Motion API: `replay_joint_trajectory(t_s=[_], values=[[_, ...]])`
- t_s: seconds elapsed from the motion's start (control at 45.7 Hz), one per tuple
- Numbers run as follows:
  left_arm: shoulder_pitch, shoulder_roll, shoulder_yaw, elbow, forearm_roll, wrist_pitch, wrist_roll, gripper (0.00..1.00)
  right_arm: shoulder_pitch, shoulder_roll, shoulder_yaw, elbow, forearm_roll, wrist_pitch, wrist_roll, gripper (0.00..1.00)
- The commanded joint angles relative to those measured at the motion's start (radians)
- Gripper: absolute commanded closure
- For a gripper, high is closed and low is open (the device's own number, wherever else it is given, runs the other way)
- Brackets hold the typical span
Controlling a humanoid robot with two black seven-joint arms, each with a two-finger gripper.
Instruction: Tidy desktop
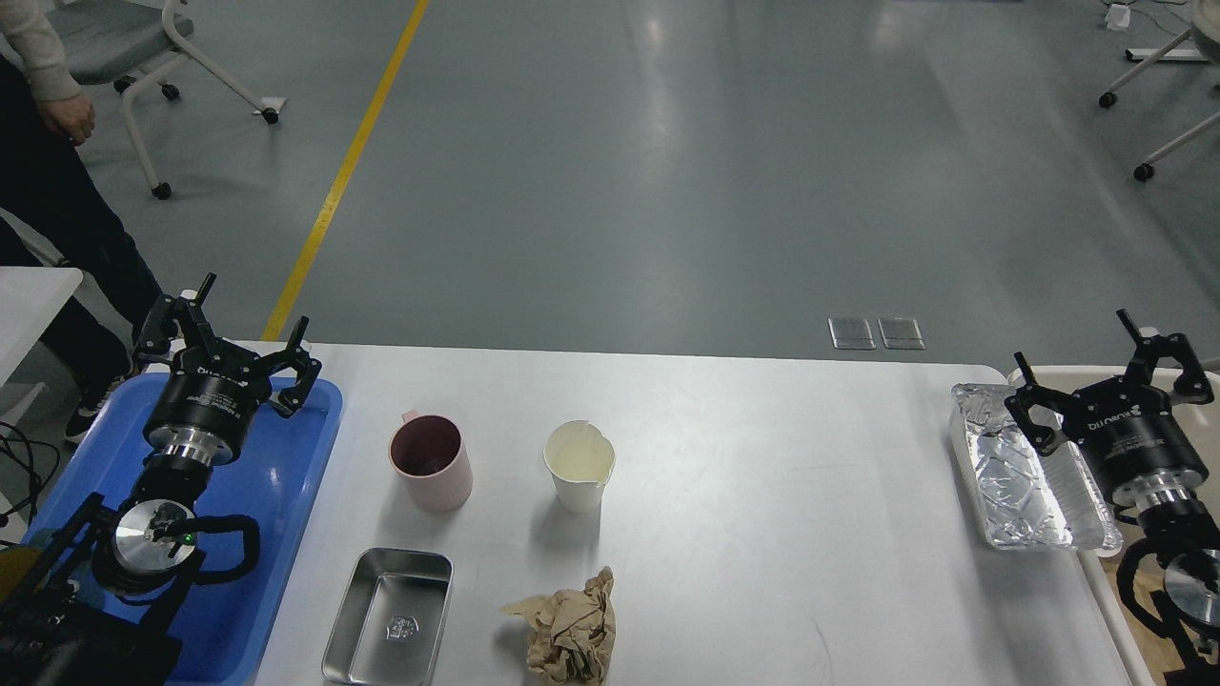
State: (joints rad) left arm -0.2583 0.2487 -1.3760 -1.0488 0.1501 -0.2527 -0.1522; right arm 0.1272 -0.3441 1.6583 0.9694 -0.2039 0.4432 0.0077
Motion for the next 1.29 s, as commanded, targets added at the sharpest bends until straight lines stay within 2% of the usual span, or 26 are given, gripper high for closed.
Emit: replay_joint_trajectory(t_s=[0.0,0.241,0.831,0.984,1.116,1.181,1.269], values=[[-0.003,-0.002,-0.043,0.045,0.003,-0.005,-0.036,0.04,-0.004,0.005,0.000,0.002,0.000,0.005,0.000,0.00],[0.004,0.000,-0.048,0.049,0.009,-0.010,-0.098,0.04,-0.006,0.007,0.003,0.003,0.000,0.008,0.000,0.00],[0.007,-0.006,-0.048,0.058,0.003,0.000,-0.086,0.03,-0.006,0.007,0.003,0.003,0.000,0.008,0.000,0.00],[0.007,0.000,-0.045,0.055,0.005,-0.017,-0.081,0.04,-0.004,0.008,0.003,0.003,0.000,0.008,0.000,0.00],[0.010,0.012,-0.035,0.052,0.014,-0.072,-0.078,0.04,-0.006,0.008,0.003,0.003,0.000,0.008,0.000,0.00],[0.008,0.040,-0.029,0.058,0.029,-0.060,-0.078,0.04,-0.006,0.008,0.003,0.003,0.000,0.008,0.000,0.00],[0.010,0.064,-0.021,0.046,0.054,-0.005,-0.079,0.04,-0.004,0.008,0.003,0.003,0.000,0.008,0.000,0.00]])
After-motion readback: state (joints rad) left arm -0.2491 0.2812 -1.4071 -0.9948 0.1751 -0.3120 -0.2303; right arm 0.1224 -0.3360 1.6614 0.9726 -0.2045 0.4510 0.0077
